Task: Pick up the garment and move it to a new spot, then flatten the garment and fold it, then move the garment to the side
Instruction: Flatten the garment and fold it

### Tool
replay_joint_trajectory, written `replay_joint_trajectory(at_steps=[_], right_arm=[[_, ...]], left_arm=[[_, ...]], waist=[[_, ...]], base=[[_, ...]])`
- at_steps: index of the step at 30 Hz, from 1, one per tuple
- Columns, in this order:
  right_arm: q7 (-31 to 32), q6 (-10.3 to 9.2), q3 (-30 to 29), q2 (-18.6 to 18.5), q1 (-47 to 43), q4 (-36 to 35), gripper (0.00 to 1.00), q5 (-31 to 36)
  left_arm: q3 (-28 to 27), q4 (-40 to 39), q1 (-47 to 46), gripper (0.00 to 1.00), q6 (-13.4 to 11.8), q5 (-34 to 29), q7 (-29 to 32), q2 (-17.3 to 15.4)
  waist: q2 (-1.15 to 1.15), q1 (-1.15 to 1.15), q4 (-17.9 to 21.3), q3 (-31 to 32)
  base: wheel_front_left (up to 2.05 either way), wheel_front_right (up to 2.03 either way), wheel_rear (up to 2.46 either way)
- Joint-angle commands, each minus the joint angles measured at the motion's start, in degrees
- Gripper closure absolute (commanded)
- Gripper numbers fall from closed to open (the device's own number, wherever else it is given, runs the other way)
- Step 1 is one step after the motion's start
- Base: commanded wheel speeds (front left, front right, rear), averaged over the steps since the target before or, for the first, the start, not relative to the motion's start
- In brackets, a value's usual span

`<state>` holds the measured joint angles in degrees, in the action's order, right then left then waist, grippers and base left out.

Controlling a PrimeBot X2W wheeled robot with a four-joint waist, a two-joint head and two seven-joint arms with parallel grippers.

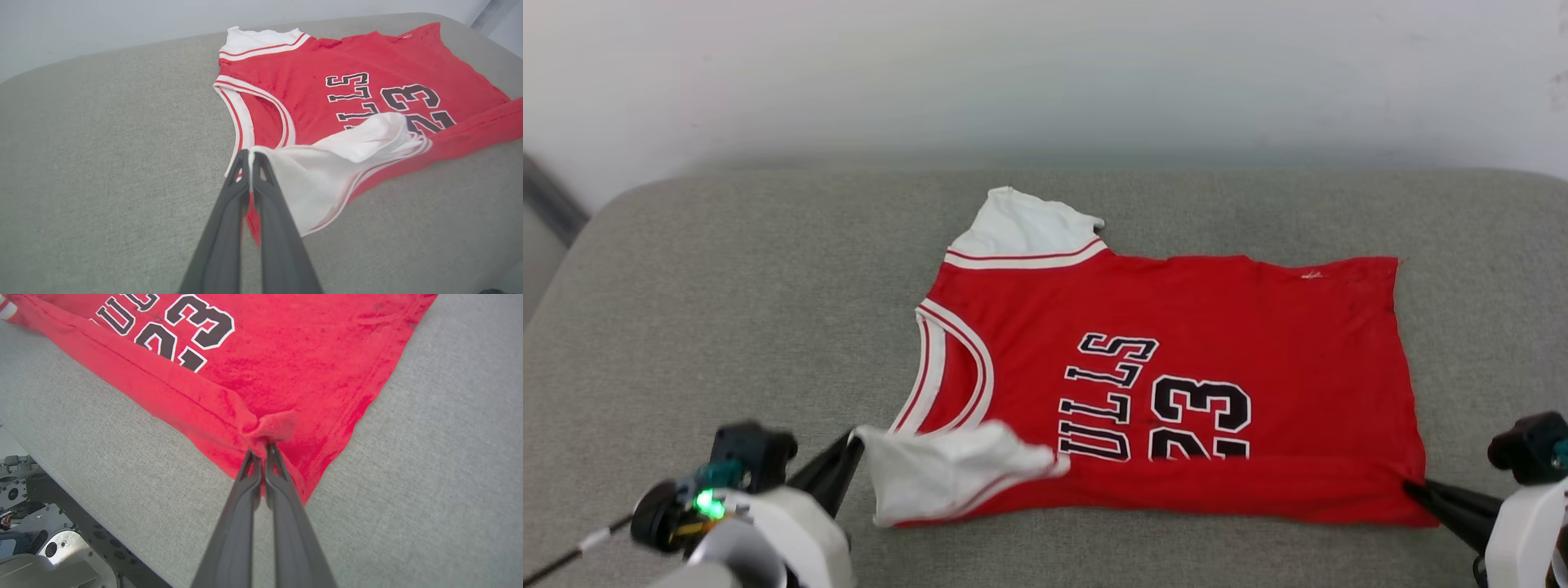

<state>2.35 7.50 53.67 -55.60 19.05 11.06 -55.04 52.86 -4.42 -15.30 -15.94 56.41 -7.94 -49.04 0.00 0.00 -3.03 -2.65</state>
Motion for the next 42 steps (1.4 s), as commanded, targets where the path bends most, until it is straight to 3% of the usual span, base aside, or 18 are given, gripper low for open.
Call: replay_joint_trajectory(at_steps=[1,14,29,30,31,32,33,35,42], right_arm=[[0.86,-0.02,-1.76,0.71,1.16,-0.69,1.00,0.78],[6.36,-0.03,-8.40,5.63,4.85,-0.22,1.00,5.19],[8.90,-0.03,-4.86,12.24,9.86,9.27,1.00,6.23],[8.76,-0.03,-4.70,12.41,9.95,9.64,1.00,5.93],[8.48,-0.03,-4.72,12.49,9.94,9.90,0.89,5.67],[8.10,-0.03,-5.01,12.56,9.88,10.19,0.61,5.33],[7.71,-0.03,-5.28,12.51,9.75,10.34,0.05,5.11],[7.48,-0.03,-5.50,12.33,9.62,10.26,0.00,4.90],[5.70,-0.02,-7.58,9.86,7.20,6.54,0.00,3.78]], left_arm=[[-0.49,1.51,-3.61,1.00,1.34,-0.58,0.97,1.51],[-0.25,19.62,-19.17,1.00,8.72,-4.43,3.01,8.54],[2.00,38.23,-22.93,1.00,15.84,-3.99,2.02,15.38],[1.91,39.08,-22.94,0.82,16.22,-3.67,1.96,15.89],[1.89,39.83,-23.31,0.26,16.49,-3.72,1.68,16.15],[1.88,40.49,-23.84,0.00,16.65,-3.98,1.29,16.33],[1.96,40.92,-24.15,0.00,16.88,-4.29,1.03,16.40],[1.97,41.24,-24.55,0.00,17.01,-4.46,0.68,16.30],[2.93,38.34,-28.85,0.00,18.32,-6.30,4.03,13.62]], waist=[[0.00,0.00,0.78,-1.75],[0.00,0.00,3.93,-10.81],[0.00,0.00,4.17,-13.55],[0.00,0.00,4.07,-13.17],[0.00,0.00,3.91,-12.76],[0.00,0.00,3.71,-12.25],[0.00,0.00,3.49,-11.69],[0.00,0.00,3.28,-11.13],[0.00,0.00,1.49,-7.27]], base=[[0.00,0.00,0.00],[0.00,0.00,0.00],[0.00,0.00,0.00],[0.00,0.00,0.00],[0.00,0.00,0.00],[0.00,0.00,0.00],[0.00,0.00,0.00],[0.00,0.00,0.00],[0.00,0.00,0.00]])
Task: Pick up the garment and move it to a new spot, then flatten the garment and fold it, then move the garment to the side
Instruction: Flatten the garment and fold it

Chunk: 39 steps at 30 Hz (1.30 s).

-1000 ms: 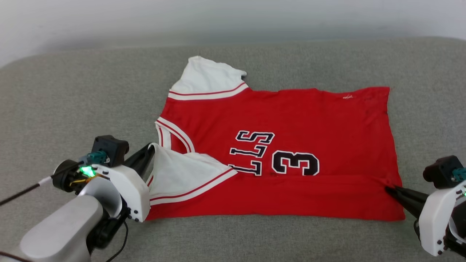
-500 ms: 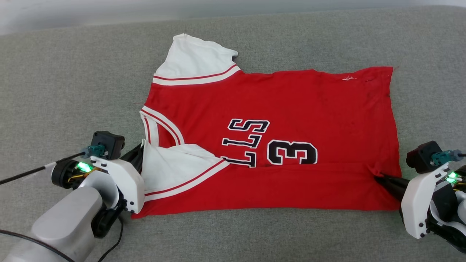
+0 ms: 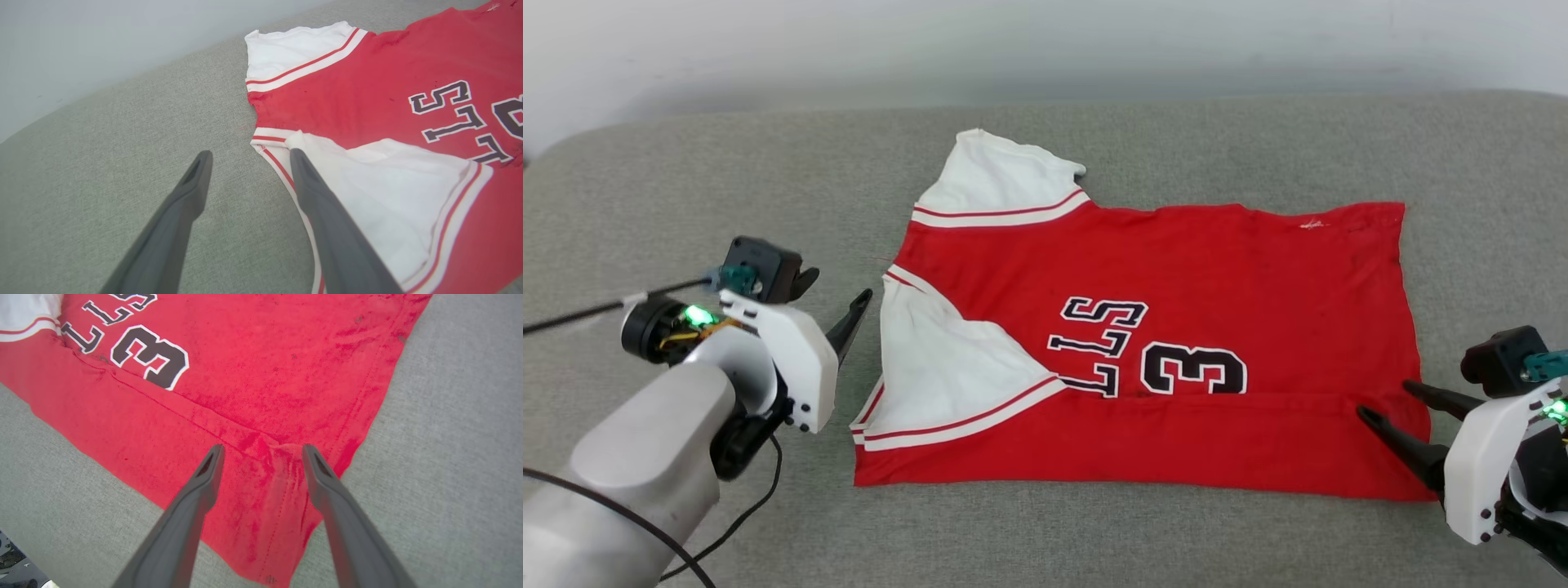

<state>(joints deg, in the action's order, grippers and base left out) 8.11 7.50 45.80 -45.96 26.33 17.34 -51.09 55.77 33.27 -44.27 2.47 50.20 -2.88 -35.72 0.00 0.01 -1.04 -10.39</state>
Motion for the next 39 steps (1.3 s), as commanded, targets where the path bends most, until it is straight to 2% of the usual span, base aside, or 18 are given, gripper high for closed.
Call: replay_joint_trajectory(at_steps=[1,6,7,8,12,15,19,22,29,38,39], right_arm=[[-0.09,-0.02,-0.26,-0.06,-0.44,-0.36,0.00,-0.39],[0.20,-0.02,-3.11,-0.93,-2.58,-2.51,0.00,0.10],[0.53,-0.02,-4.09,-0.89,-3.18,-3.11,0.00,0.66],[0.53,-0.02,-4.09,-0.89,-3.18,-3.11,0.00,0.66],[1.59,-0.02,-5.75,-0.27,-4.17,-4.15,0.00,1.68],[2.37,-0.02,-6.85,0.18,-4.63,-4.97,0.00,2.42],[3.58,-0.03,-7.93,0.77,-5.10,-5.99,0.00,3.12],[4.56,-0.02,-8.60,1.23,-5.15,-6.43,0.00,3.51],[5.92,-0.02,-8.97,2.74,-3.45,-6.68,0.00,4.25],[5.91,-0.02,-7.92,4.00,-0.94,-5.46,0.00,4.49],[5.82,-0.02,-7.89,3.91,-0.65,-5.32,0.00,4.30]], left_arm=[[0.13,-0.22,-0.58,0.00,0.06,0.18,0.39,-0.13],[1.79,-5.53,-4.20,0.00,1.33,1.25,11.72,-3.10],[2.56,-7.65,-5.37,0.00,1.81,2.42,16.91,-3.92],[2.56,-7.65,-5.37,0.00,1.81,2.42,16.91,-3.92],[3.66,-11.45,-7.00,0.00,3.04,7.69,28.91,-5.07],[4.67,-13.38,-7.82,0.00,3.26,11.69,38.00,-5.66],[5.83,-14.63,-8.19,0.00,2.19,15.21,46.26,-5.78],[7.16,-14.84,-7.89,0.00,1.58,15.74,49.90,-5.59],[9.61,-11.83,-5.83,0.00,0.61,15.48,52.18,-3.72],[12.44,-5.71,-2.04,0.00,1.90,15.74,52.54,-1.57],[12.48,-5.23,-1.69,0.04,2.09,15.87,52.30,-1.28]], waist=[[0.00,-0.01,-0.74,0.86],[0.00,-0.01,-1.58,2.12],[0.00,-0.01,-1.73,2.33],[0.00,-0.01,-1.73,2.33],[0.00,-0.01,-1.84,2.47],[0.00,-0.01,-1.75,2.28],[0.00,-0.01,-1.30,1.81],[0.00,-0.01,-0.78,1.21],[0.00,-0.01,0.89,-0.81],[0.00,-0.01,2.48,-2.69],[0.00,-0.01,2.53,-2.66]], base=[[0.00,0.00,0.00],[0.00,0.00,0.00],[0.00,0.00,0.00],[0.00,0.00,0.00],[0.00,0.00,0.00],[0.00,0.00,0.00],[0.00,0.00,0.00],[0.00,0.00,0.00],[0.00,0.00,0.00],[0.00,0.00,0.00],[0.00,0.00,0.00]])
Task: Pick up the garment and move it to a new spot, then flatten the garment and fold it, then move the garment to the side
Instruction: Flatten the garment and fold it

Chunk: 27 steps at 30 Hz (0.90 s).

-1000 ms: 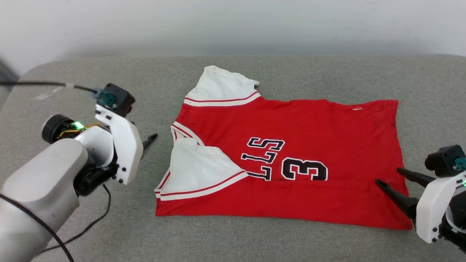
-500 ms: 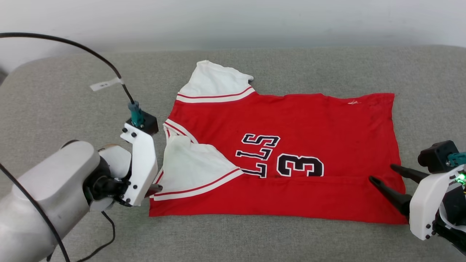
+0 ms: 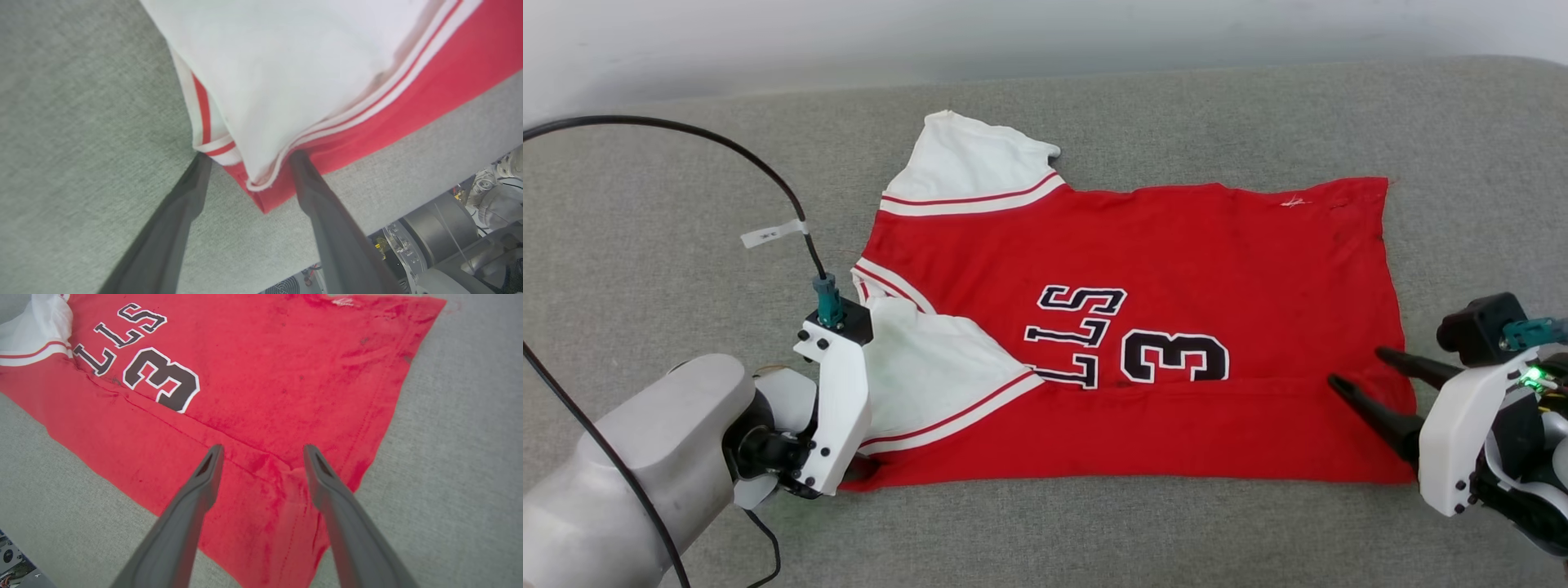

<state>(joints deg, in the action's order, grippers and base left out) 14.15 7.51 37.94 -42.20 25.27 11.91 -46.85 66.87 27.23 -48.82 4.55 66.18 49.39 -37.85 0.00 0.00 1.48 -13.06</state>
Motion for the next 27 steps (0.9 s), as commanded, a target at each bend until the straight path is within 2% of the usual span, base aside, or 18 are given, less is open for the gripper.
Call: replay_joint_trajectory(at_steps=[1,2,7,10,17,19,23,27], right_arm=[[-0.35,-0.03,-0.03,-0.04,0.76,0.20,0.00,-0.04],[-0.35,-0.03,0.01,-0.30,1.19,0.19,0.00,-0.17],[0.79,-0.03,-0.75,-2.83,3.27,-0.44,0.00,-0.04],[4.57,-0.04,-1.35,-5.15,4.72,-0.97,0.00,-1.02],[24.76,-0.03,-0.20,-9.98,7.11,-1.87,0.00,-6.93],[30.47,-0.03,-0.69,-9.32,6.76,-0.83,0.00,-9.82],[38.66,-0.03,-0.90,-7.90,6.21,1.08,0.00,-10.78],[40.94,-0.03,-2.01,-4.18,5.10,3.99,0.00,-9.94]], left_arm=[[1.48,1.21,3.07,0.66,0.35,-0.17,-0.32,1.07],[1.52,1.46,3.23,1.00,0.46,-0.13,-0.67,1.32],[1.15,0.26,1.55,1.00,1.87,-1.29,-4.03,1.49],[1.58,-1.42,0.40,1.00,2.33,-2.53,-5.17,0.55],[2.27,-6.07,-0.29,1.00,2.74,-2.68,-5.86,-0.88],[2.40,-7.15,-0.67,1.00,2.75,-3.01,-5.96,-1.23],[2.41,-8.68,-1.28,1.00,2.73,-3.57,-6.23,-1.60],[2.55,-9.66,-1.93,1.00,2.61,-4.48,-6.54,-1.49]], waist=[[0.00,0.00,0.03,0.08],[0.00,0.00,0.03,0.19],[0.00,0.00,-0.25,1.78],[0.00,0.00,-0.53,2.90],[0.00,0.00,-1.32,4.24],[0.00,0.00,-1.60,4.10],[0.00,0.00,-2.13,3.23],[0.00,0.00,-2.72,1.92]], base=[[0.00,0.00,0.00],[0.00,0.00,0.00],[0.00,0.00,0.00],[0.00,0.00,0.00],[0.00,0.00,0.00],[0.00,0.00,0.00],[0.00,0.00,0.00],[0.00,0.00,0.00]])
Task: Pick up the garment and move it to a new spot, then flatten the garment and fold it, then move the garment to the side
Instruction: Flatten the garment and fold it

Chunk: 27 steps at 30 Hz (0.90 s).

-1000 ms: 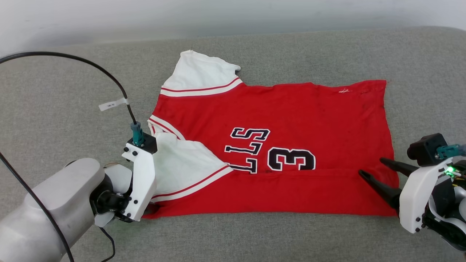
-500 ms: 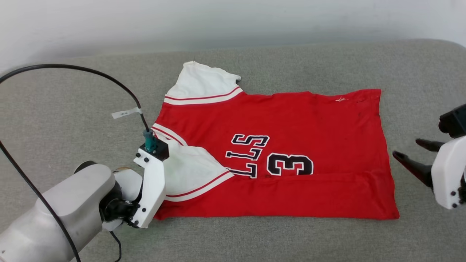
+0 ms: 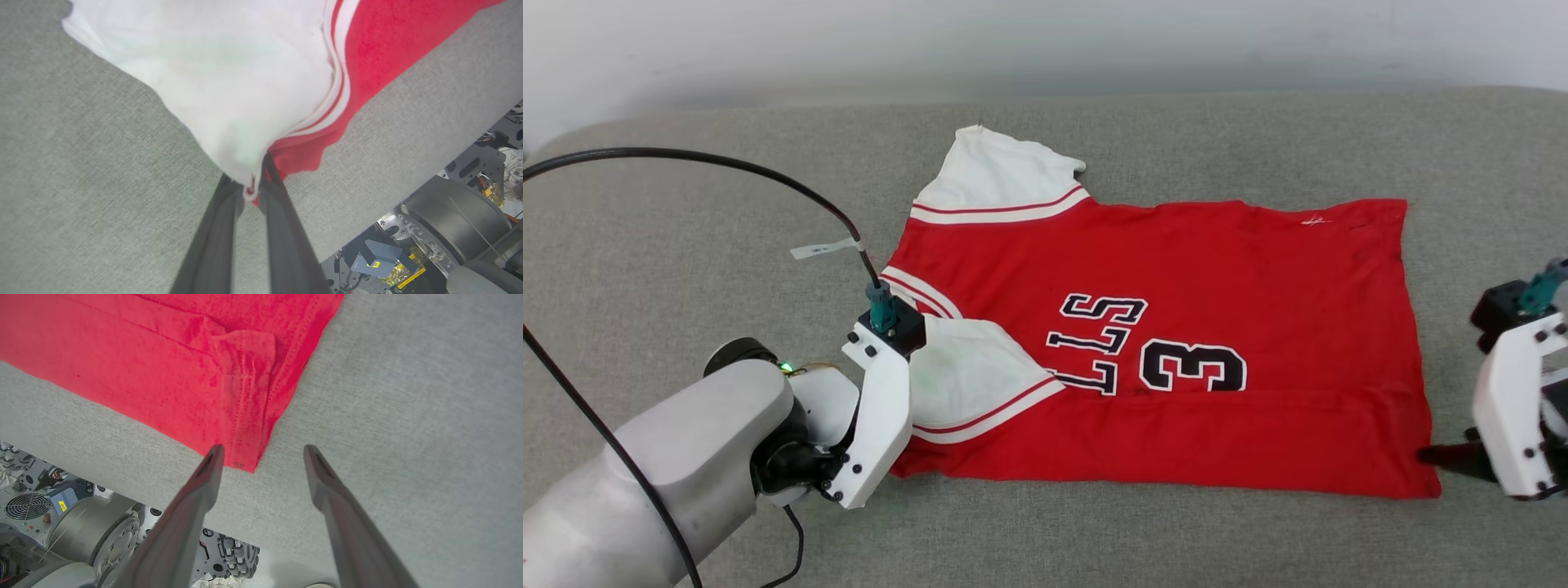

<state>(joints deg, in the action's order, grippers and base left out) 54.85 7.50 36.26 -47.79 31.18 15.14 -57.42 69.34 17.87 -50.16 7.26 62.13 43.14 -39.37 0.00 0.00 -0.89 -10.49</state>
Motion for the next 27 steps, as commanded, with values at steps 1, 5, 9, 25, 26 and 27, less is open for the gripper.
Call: replay_joint_trajectory(at_steps=[1,5,9,25,26,27], right_arm=[[0.42,-0.02,-0.67,2.68,-1.19,1.75,0.00,0.74],[-0.19,-0.02,-0.96,6.73,-2.43,5.25,0.00,3.14],[-2.17,-0.03,-1.06,10.92,-4.11,9.21,0.00,4.85],[-6.39,-0.02,-0.34,6.32,-4.57,3.75,1.00,3.21],[-6.62,-0.02,-0.53,5.73,-4.80,2.93,1.00,2.86],[-6.79,-0.02,-0.58,5.12,-5.20,2.05,1.00,2.56]], left_arm=[[0.12,-0.47,-0.69,1.00,-0.14,-0.56,-0.38,0.05],[0.10,-0.92,-1.14,1.00,-0.23,-1.02,-0.49,-0.14],[0.08,-1.06,-1.65,1.00,-0.43,-1.54,-0.57,-0.31],[-0.71,-1.95,3.51,1.00,-0.63,1.31,-4.11,-2.66],[-0.70,-2.54,4.00,1.00,-0.75,1.58,-4.16,-3.24],[-0.64,-3.33,4.56,1.00,-0.87,1.74,-4.15,-3.84]], waist=[[0.00,0.00,-0.46,-1.00],[0.00,0.00,-0.80,-2.41],[0.00,0.00,-1.07,-3.66],[0.00,0.00,0.30,1.35],[0.00,0.00,0.32,1.82],[0.00,0.00,0.37,2.23]], base=[[0.00,0.00,0.00],[0.00,0.00,0.00],[0.00,0.00,0.00],[0.00,0.00,0.00],[0.00,0.00,0.00],[0.00,0.00,0.00]])
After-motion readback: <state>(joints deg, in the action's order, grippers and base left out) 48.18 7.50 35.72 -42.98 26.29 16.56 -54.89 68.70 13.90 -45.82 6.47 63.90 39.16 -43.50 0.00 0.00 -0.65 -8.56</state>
